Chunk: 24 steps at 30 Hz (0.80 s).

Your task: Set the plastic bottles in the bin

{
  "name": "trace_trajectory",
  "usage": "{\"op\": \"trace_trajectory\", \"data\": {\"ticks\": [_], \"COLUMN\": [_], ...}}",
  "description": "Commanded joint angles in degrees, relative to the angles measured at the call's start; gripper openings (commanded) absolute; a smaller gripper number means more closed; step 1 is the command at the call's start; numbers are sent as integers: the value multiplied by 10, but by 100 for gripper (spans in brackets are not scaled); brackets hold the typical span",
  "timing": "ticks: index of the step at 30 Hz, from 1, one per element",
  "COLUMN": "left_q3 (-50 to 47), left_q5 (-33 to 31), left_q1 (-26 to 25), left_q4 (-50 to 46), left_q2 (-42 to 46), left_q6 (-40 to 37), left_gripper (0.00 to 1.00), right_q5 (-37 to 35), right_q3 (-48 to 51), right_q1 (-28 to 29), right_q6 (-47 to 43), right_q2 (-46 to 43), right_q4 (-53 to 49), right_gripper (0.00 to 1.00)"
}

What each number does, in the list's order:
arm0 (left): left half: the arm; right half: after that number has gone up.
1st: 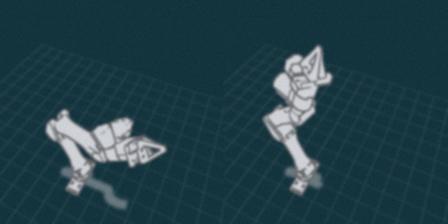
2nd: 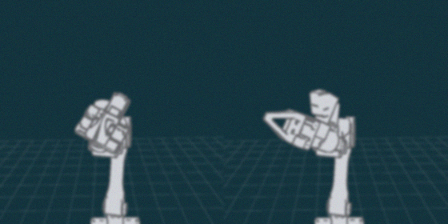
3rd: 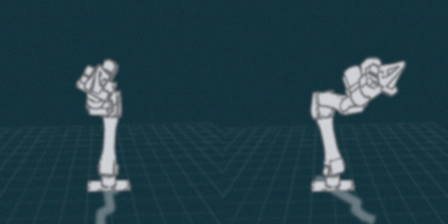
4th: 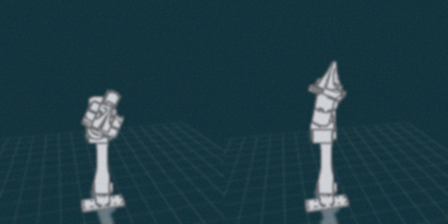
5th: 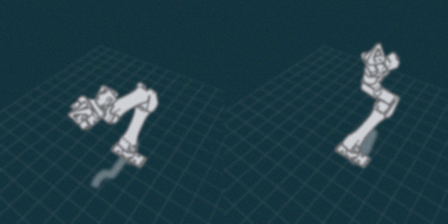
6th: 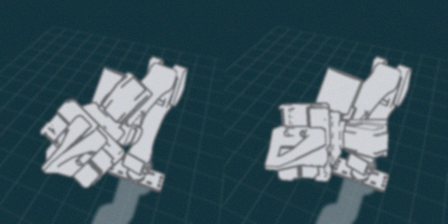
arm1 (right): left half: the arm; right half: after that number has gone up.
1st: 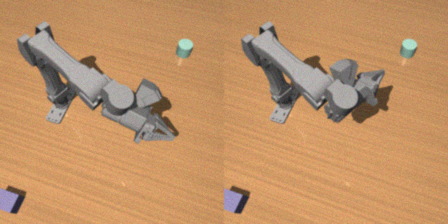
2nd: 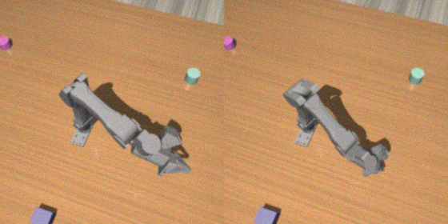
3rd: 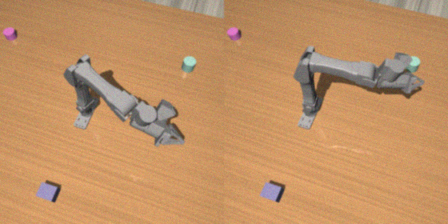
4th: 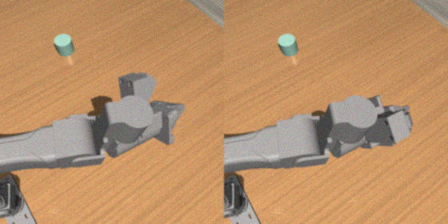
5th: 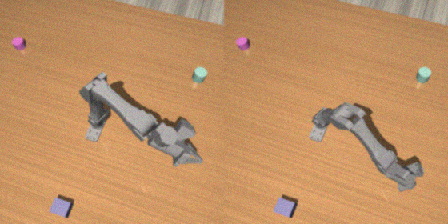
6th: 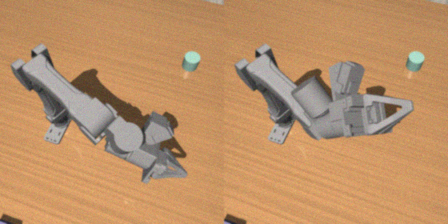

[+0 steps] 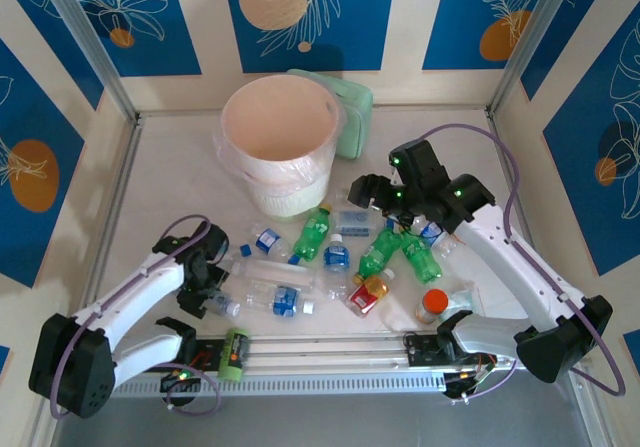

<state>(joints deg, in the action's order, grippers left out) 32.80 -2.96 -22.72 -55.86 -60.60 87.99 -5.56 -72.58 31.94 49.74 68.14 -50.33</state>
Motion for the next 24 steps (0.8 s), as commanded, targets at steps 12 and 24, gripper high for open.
{"op": "trace_trajectory", "data": {"ticks": [12,24], "left_q3": [-30,16], "left_q5": [-3,-13], "left_q1": [4,4], "left_q4": [18,-54], "left_q2": [1,68], "left_q6": [-4,-16], "left_gripper": [60,46], "right_q5": [9,6], "right_q3": [18,21], "right_q1": [-3,-6], "right_q6": [16,16], "right_q2": [-2,-5], "right_q4": [-2,-1], "right_gripper": [80,78]}}
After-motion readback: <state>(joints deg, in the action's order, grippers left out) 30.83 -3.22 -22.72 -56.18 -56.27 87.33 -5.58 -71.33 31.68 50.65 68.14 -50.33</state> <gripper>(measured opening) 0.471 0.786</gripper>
